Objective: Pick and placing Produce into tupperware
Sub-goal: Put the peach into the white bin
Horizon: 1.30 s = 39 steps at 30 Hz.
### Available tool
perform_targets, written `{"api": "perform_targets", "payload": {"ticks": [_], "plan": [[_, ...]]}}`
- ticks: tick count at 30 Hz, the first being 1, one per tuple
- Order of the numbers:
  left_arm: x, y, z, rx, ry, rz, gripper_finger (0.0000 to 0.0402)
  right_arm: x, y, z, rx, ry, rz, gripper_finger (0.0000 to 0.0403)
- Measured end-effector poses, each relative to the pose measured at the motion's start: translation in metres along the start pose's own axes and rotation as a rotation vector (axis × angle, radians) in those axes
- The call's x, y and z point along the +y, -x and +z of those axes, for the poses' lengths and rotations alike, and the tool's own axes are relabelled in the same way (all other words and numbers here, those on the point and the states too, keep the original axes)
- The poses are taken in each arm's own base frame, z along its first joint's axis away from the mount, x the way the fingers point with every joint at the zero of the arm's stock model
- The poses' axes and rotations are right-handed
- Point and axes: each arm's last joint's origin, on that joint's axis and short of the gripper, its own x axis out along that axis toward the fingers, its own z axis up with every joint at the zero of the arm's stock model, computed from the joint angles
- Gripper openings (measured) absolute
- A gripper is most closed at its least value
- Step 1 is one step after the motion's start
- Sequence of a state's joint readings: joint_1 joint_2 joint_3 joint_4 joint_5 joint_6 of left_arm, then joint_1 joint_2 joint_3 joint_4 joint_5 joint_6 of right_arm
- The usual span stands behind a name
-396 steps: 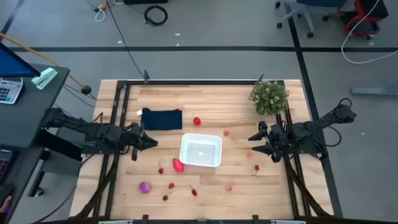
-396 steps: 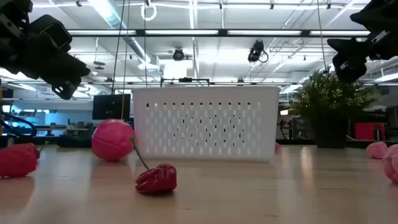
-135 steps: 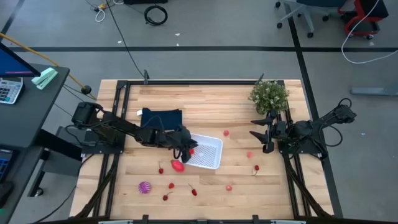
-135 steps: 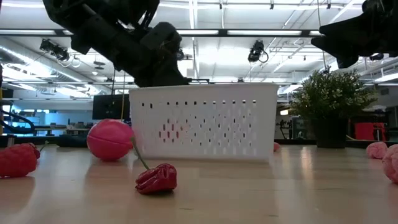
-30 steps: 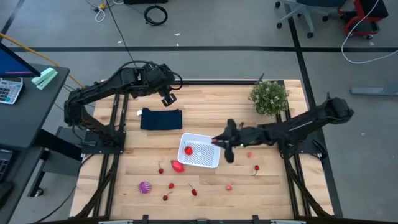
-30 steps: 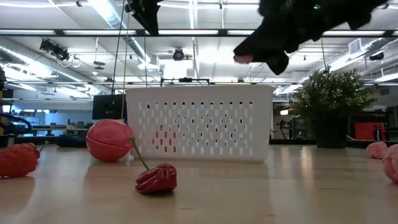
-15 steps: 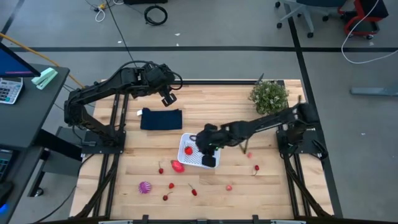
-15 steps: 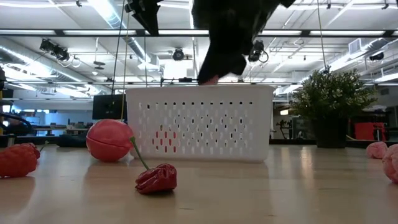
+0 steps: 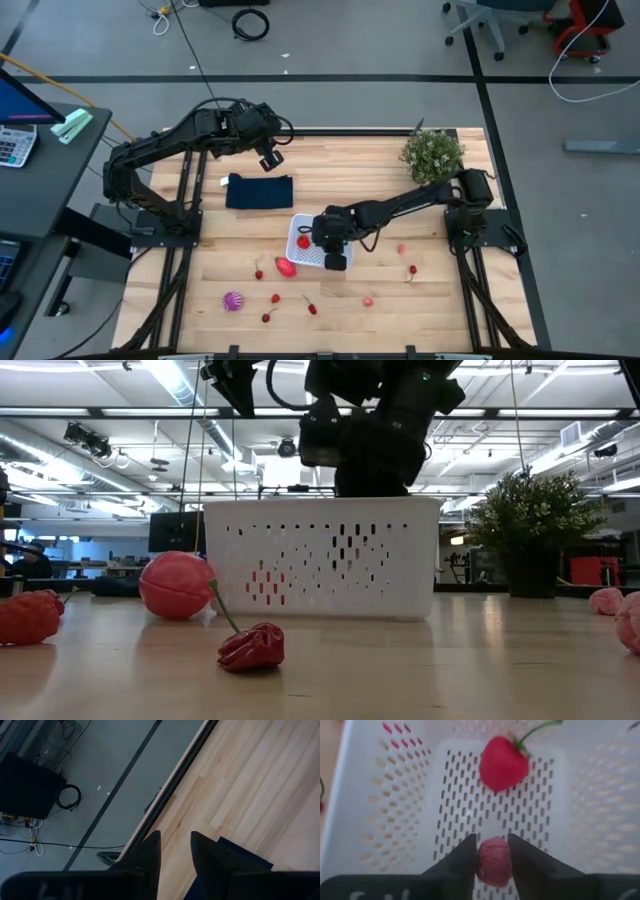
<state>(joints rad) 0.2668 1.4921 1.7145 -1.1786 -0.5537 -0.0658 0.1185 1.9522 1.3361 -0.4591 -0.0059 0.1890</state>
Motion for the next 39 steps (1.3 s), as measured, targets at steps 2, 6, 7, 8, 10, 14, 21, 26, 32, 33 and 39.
{"api": "perform_targets", "payload": {"ticks": [2, 6, 7, 8, 10, 14, 21, 26, 32, 33, 39], "plan": [[0.000, 0.000, 0.000, 0.000, 0.000, 0.000, 0.0110, 0.000, 0.006, 0.002, -0.017, 0.013, -0.002, 0.0136], [0.000, 0.000, 0.000, 0.000, 0.001, 0.000, 0.0114, 0.000, 0.015, 0.005, -0.042, 0.033, 0.001, 0.0165], [0.000, 0.000, 0.000, 0.000, 0.001, 0.000, 0.0115, 0.001, 0.017, 0.005, -0.049, 0.033, 0.002, 0.0170], [0.000, 0.000, 0.000, 0.000, 0.001, 0.000, 0.0116, 0.001, 0.021, 0.006, -0.059, 0.032, 0.004, 0.0174], [0.000, 0.000, 0.000, 0.000, 0.001, 0.000, 0.0116, 0.001, 0.029, 0.007, -0.067, 0.016, 0.000, 0.0180], [0.000, 0.000, 0.000, 0.000, 0.001, 0.000, 0.0112, 0.000, 0.062, 0.000, -0.019, -0.068, -0.007, 0.0181], [0.000, 0.000, 0.000, 0.000, 0.002, 0.000, 0.0115, 0.011, 0.153, -0.039, 0.128, -0.338, -0.039, 0.0170], [0.000, 0.000, 0.000, 0.001, 0.002, 0.000, 0.0115, 0.039, 0.190, -0.072, 0.041, -0.394, -0.139, 0.0165], [0.000, 0.000, 0.000, 0.001, 0.027, -0.001, 0.0108, 0.063, 0.159, -0.134, 0.065, -0.576, -0.276, 0.0165], [0.000, 0.000, 0.000, 0.001, 0.027, -0.001, 0.0108, 0.064, 0.148, -0.147, 0.084, -0.618, -0.300, 0.0165], [0.000, 0.000, 0.000, 0.001, 0.027, -0.001, 0.0107, 0.062, 0.095, -0.208, 0.079, -0.838, -0.358, 0.0165]]}}
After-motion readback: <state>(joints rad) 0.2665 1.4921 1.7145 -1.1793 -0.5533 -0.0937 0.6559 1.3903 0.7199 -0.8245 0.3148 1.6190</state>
